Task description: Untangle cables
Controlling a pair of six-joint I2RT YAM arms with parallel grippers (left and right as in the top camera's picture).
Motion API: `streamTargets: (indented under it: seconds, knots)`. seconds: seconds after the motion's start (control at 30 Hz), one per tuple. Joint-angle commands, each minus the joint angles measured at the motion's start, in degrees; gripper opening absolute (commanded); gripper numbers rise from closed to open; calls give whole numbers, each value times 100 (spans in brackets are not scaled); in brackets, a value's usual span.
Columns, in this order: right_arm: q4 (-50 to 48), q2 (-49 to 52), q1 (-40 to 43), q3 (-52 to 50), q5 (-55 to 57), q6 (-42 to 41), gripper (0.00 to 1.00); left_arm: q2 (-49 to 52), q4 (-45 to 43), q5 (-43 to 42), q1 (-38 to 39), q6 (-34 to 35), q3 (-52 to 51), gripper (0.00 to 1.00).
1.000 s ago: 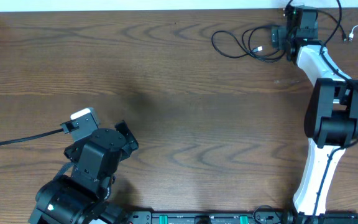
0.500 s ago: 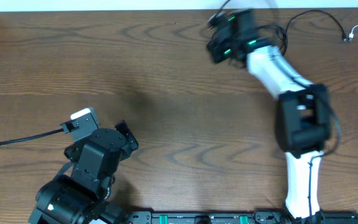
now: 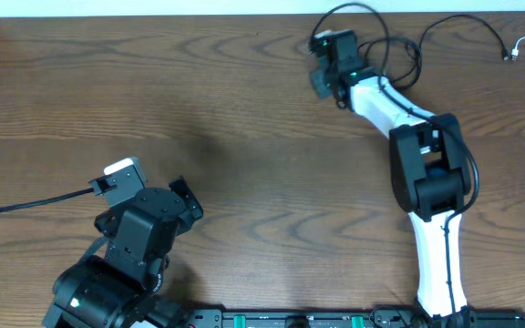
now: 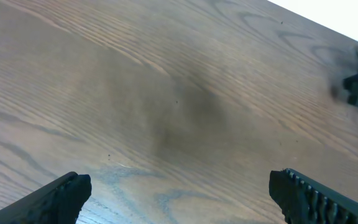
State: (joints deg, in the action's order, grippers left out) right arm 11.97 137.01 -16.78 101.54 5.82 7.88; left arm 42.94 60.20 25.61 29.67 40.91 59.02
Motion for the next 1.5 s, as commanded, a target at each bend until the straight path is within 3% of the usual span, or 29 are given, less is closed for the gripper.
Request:
streamTargets:
  seconds: [0.0,0.23,0.5,0.67,0.83,0.9,1.0,1.23,1.47]
  knots:
    - [-118,-9,348,4,872,208,1,4,22,44,-28,31,-4,98]
    - [-120,-199,772,9,24,175,1,4,22,44,-28,31,-4,98]
    - [356,-1386,909,9,-297,-15,2,4,22,44,-28,31,-4,98]
    - [715,-2142,1174,9,-299,-208,17,4,22,44,-28,31,-4,98]
    - [675,-2153,1659,9,-164,-238,31,4,22,44,-28,31,-4,98]
    - [734,-1982,1906,7,-146,-719,38,4,22,44,-28,31,-4,98]
    - [682,-1652,2223,7,-155,-1757,57,4,22,44,-28,31,-4,98]
    - [118,-809,2590,7,-157,-3399,65,4,22,44,-28,31,-4,98]
    - [-1097,-232,2623,9,-223,-3799,64,4,22,44,-28,31,-4,98]
